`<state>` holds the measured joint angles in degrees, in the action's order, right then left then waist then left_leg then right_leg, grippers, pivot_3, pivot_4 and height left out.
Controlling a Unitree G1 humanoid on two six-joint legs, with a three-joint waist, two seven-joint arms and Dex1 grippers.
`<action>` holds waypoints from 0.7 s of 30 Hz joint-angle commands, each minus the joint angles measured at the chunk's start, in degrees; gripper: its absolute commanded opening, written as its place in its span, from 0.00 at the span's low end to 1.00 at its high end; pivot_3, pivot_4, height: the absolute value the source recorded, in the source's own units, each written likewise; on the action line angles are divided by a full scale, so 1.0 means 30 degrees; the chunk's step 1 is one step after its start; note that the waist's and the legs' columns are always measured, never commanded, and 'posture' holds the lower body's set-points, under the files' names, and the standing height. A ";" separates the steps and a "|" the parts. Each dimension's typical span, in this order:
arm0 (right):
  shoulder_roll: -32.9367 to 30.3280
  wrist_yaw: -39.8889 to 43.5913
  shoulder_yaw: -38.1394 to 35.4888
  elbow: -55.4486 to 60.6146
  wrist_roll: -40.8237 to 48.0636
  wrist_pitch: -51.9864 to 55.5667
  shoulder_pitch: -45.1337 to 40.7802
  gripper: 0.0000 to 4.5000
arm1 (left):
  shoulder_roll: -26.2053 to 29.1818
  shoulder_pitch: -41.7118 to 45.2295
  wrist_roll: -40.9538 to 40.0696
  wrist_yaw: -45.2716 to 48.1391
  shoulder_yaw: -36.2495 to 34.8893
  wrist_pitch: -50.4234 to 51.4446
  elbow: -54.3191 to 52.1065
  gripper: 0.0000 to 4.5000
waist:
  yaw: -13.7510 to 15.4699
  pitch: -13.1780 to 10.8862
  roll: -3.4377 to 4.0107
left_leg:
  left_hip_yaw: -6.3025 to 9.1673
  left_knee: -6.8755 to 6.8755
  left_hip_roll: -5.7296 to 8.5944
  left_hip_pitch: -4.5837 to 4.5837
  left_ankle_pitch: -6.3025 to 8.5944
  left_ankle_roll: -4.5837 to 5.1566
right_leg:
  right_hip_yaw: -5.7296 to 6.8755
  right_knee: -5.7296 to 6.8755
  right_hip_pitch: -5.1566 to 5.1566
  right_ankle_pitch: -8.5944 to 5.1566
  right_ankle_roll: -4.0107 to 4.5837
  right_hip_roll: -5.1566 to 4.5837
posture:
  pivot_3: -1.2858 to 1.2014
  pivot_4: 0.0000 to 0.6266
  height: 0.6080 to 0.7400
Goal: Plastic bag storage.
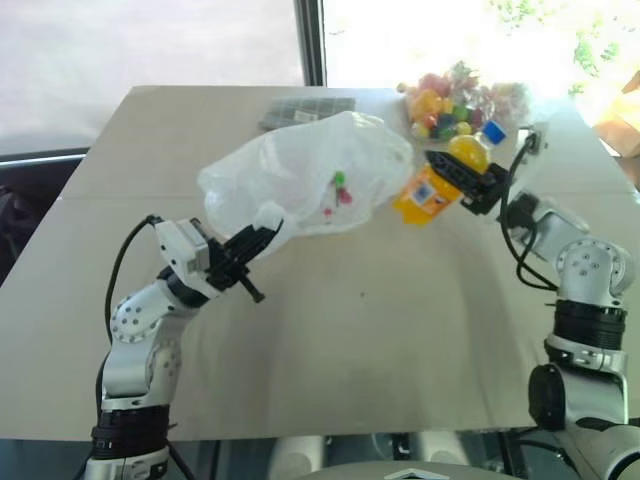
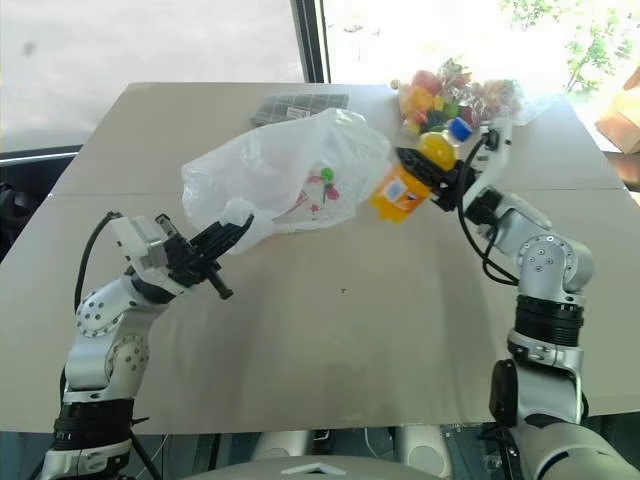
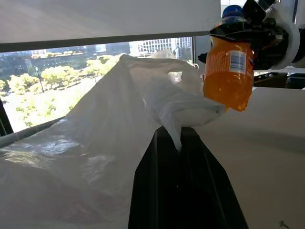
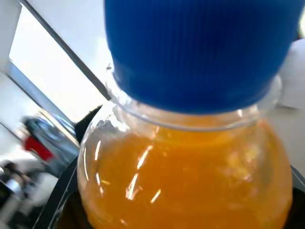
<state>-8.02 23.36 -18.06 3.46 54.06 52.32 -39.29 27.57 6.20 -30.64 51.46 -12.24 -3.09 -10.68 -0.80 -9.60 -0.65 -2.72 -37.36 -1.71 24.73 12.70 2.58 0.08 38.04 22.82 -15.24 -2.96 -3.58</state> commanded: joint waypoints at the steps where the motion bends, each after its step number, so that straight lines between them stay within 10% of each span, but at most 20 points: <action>1: 0.1512 -0.1381 0.1250 -0.0339 -0.1343 -0.1844 -0.0874 0.58 | -0.0075 0.0105 -0.0134 -0.0199 -0.0067 -0.0258 -0.0732 0.00 | 0.0015 0.0001 -0.0001 | 0.0004 -0.0003 0.0006 -0.0004 -0.0001 -0.0001 | 0.0003 0.0002 -0.0003 0.0000 0.0000 0.0002 | 0.52 0.24 1.00; 21: 0.5818 -0.2568 0.3029 -0.7134 -0.6950 -0.9849 -0.2306 0.58 | -0.0673 0.0475 -0.0069 -0.0916 0.0303 -0.0542 -0.0784 0.00 | -0.0101 -0.0001 -0.0001 | 0.0007 0.0008 0.0018 0.0000 -0.0004 -0.0007 | -0.0002 0.0006 0.0012 0.0008 -0.0012 0.0015 | 0.52 0.24 1.00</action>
<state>7.31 17.03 -7.76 -18.46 32.42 26.32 -43.12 25.47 6.91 -30.57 48.68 -10.94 -3.62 -10.90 -1.10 -9.60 -0.65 -2.70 -37.33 -1.67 24.73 12.69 2.55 0.07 38.06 22.86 -15.22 -3.00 -3.52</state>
